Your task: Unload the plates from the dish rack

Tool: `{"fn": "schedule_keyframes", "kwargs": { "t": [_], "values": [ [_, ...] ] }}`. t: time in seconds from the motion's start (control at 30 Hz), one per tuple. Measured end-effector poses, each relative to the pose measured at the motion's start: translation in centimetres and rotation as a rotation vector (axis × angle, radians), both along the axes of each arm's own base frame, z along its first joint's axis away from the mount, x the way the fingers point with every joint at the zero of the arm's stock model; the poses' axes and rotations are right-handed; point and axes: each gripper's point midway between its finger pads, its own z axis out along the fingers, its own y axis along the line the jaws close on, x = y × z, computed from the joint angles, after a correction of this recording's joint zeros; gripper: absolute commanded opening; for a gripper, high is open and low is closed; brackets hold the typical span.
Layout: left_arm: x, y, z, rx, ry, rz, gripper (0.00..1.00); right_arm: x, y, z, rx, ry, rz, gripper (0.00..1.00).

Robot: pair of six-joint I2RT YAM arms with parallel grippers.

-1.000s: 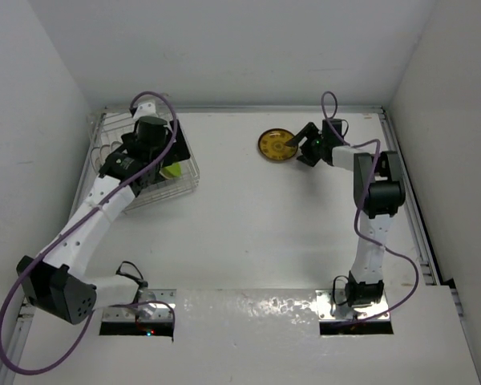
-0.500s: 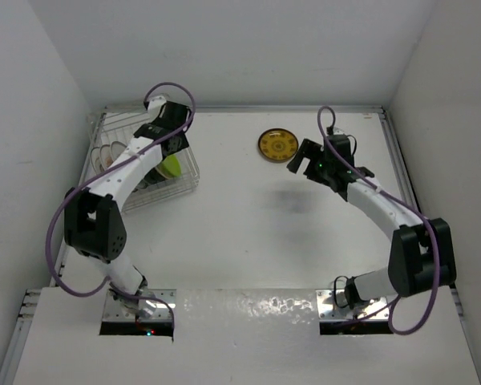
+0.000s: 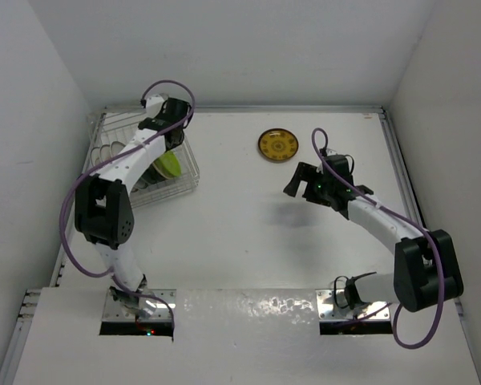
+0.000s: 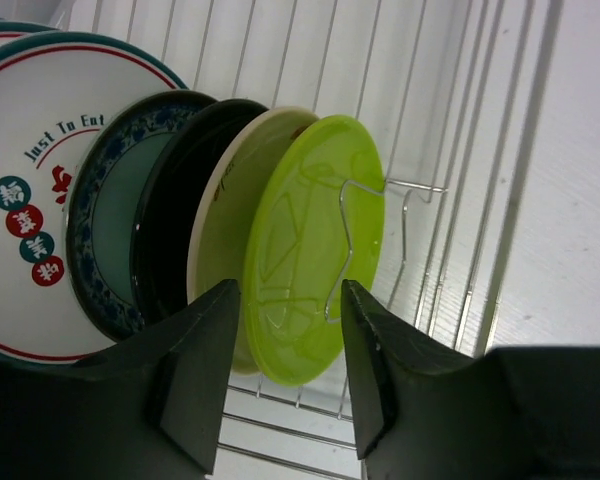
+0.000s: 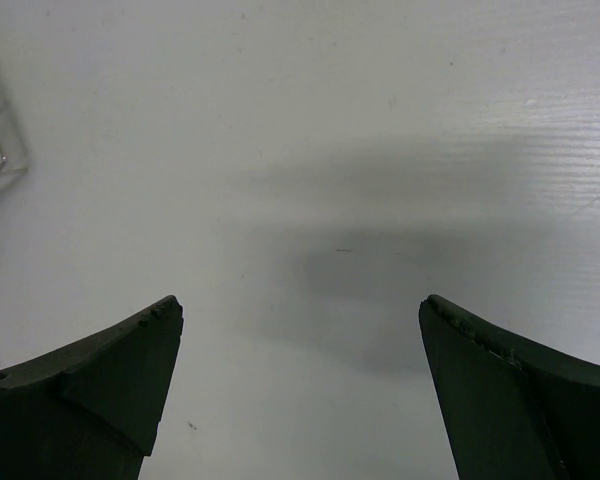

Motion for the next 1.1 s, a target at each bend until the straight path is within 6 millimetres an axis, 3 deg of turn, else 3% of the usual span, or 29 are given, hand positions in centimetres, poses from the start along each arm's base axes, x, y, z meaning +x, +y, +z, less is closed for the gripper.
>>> {"fn": "schedule_keyframes", "kwargs": {
  "t": [0.2,0.27,0.4,0.6,0.7,0.83,1.0,1.1],
  "values": [
    [0.2,0.9,-2.8,0.03,0.068,0.022,0.39,0.0,0.3,1.5,0.022,-0.042,0.013,0.99],
    [0.2,0.9,-3.2,0.032,0.077,0.023,0.33,0.0,0.4,1.8,0.027,-0.049,0.016,0.99],
    [0.1,1.3,-3.2,0.05,0.082,0.03,0.14,0.1,0.5,1.8,0.03,-0.052,0.017,0.99],
    [-0.1,1.6,-3.2,0.063,0.09,0.036,0.0,0.1,0.5,1.8,0.03,-0.053,0.018,0.99],
    [-0.5,1.8,-3.2,0.072,0.117,0.028,0.0,0.1,0.5,1.9,0.03,-0.055,0.018,0.99],
    [-0.6,1.8,-1.5,0.085,0.13,0.014,0.0,0.1,0.5,2.3,0.035,-0.064,0.016,0.99],
    [-0.9,1.6,2.5,0.075,0.091,-0.037,0.0,-0.1,0.9,2.9,0.061,-0.074,0.027,0.99],
    [-2.0,1.0,6.9,0.02,0.019,-0.118,0.0,-0.2,1.8,4.1,0.116,-0.094,0.05,0.99]
  ]
}}
